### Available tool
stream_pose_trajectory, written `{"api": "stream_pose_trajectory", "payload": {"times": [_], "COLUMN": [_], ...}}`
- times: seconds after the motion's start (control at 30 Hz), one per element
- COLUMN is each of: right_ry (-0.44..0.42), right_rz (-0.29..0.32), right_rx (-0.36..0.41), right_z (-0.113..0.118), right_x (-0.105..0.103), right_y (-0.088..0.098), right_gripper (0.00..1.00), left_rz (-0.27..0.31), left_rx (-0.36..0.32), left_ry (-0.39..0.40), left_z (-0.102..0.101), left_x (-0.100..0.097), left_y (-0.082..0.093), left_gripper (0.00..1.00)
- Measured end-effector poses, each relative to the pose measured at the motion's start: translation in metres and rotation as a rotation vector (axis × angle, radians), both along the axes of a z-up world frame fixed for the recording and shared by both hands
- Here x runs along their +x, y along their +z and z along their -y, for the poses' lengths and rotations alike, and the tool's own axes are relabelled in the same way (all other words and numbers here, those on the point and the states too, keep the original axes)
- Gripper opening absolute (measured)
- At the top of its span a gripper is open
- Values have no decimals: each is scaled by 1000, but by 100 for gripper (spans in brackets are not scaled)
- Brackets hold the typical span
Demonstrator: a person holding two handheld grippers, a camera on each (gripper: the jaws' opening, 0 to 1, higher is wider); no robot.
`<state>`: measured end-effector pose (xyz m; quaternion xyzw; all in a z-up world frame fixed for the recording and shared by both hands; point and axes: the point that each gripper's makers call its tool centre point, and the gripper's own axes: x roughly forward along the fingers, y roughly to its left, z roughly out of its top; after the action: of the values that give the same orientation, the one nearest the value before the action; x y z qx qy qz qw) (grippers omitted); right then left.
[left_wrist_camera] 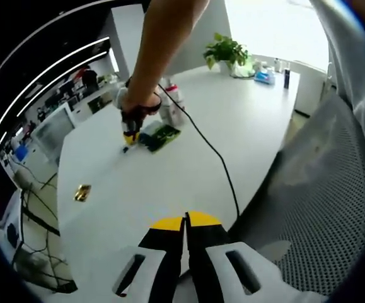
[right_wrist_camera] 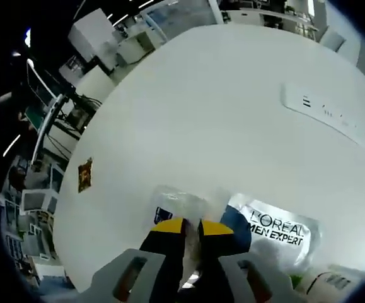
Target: Arrange the skincare products in the storage area until every visible bottle or jar stands upright without overlapping.
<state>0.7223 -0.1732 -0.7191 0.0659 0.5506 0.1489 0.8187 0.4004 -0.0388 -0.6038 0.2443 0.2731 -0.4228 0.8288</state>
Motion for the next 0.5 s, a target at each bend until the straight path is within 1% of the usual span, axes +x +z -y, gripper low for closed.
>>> {"api": "stream_pose_trajectory", "payload": {"times": [0.13, 0.17, 0.23, 0.3, 0.33, 0.37, 0.43, 0.47, 0.5], "right_ry": [30, 36, 43, 69, 99, 140, 274, 325, 413], "right_rz": [2, 12, 20, 35, 76, 97, 135, 161, 149], "right_rx": [-37, -52, -55, -73, -82, -94, -138, -152, -205], "right_z": [1, 3, 2, 1, -2, -4, -12, -17, -19], "right_x": [-3, -2, -2, 0, 5, 7, 8, 11, 7], "right_y": [1, 2, 4, 8, 13, 16, 19, 20, 17], "right_gripper": [5, 5, 7, 8, 10, 11, 10, 10, 10], "left_rz": [1, 1, 2, 2, 2, 2, 3, 3, 2], "left_rx": [-1, -1, -1, -1, -1, -1, -1, 0, 1], "left_ry": [2, 1, 2, 1, 1, 1, 1, 1, 0], "left_z": [0, 0, 0, 0, 0, 0, 0, 0, 0], "left_x": [0, 0, 0, 0, 0, 0, 0, 0, 0], "left_y": [0, 0, 1, 1, 1, 1, 1, 0, 0], "left_gripper": [0, 0, 0, 0, 0, 0, 0, 0, 0]}}
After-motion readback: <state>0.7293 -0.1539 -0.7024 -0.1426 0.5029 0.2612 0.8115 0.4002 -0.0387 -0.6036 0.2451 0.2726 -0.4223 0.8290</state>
